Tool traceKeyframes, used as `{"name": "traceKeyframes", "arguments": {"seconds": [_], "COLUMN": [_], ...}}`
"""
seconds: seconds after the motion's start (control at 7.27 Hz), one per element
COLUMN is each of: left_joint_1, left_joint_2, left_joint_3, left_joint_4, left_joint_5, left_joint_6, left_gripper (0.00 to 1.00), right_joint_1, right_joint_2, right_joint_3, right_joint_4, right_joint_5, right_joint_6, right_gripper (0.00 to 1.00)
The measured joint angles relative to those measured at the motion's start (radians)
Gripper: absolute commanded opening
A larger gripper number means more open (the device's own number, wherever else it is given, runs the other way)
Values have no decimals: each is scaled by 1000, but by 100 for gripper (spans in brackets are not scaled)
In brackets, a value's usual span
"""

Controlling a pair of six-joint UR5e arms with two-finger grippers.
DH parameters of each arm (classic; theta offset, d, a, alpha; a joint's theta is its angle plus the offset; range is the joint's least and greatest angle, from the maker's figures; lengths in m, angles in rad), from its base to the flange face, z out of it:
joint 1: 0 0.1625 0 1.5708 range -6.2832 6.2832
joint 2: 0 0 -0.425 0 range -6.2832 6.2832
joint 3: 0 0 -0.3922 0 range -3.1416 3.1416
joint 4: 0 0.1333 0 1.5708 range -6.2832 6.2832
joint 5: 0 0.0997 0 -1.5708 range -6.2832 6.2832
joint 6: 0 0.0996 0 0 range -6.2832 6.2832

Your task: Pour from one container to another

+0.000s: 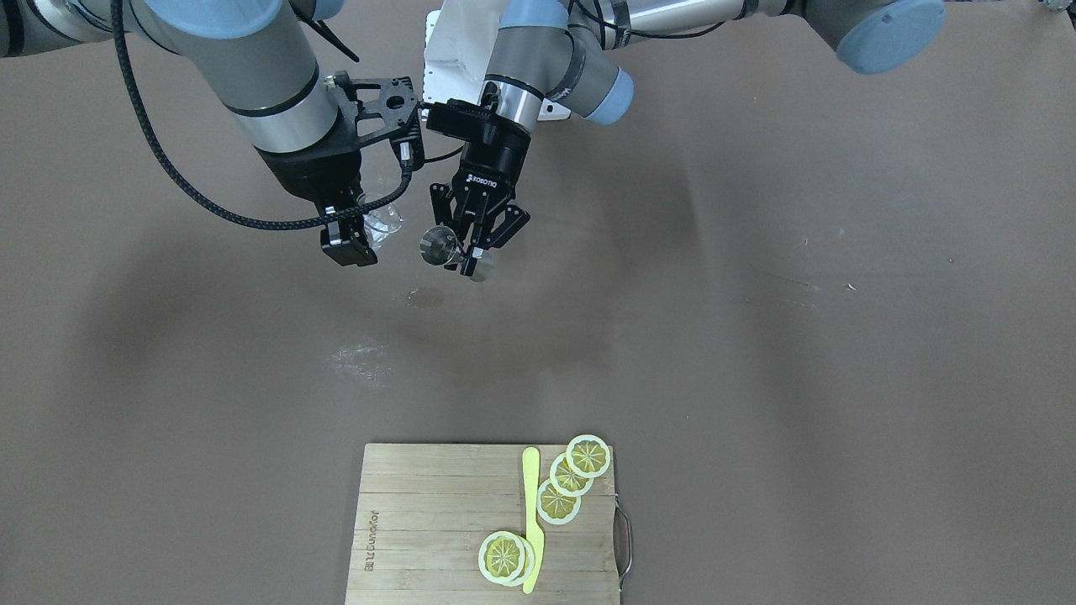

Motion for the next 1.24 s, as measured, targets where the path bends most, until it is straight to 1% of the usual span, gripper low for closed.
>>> {"name": "traceKeyframes", "arguments": {"seconds": [0.55, 0.83, 1.24], "left_joint_1": [15, 16, 15], "left_joint_2": [-11, -10, -10], "left_joint_3": [2, 1, 0], "left_joint_4": [3, 2, 0], "left_joint_5": [-3, -3, 7], "left_joint_6": [2, 1, 4], "left_gripper": [0, 0, 0], "right_joint_1": [-17, -39, -51], "right_joint_2": [52, 58, 61], "right_joint_3": [-36, -35, -17], "right_joint_4": [-91, -119, -176], "right_joint_5": [-31, -60, -72], "right_joint_6": [-86, -113, -143], "right_gripper": [0, 0, 0]}}
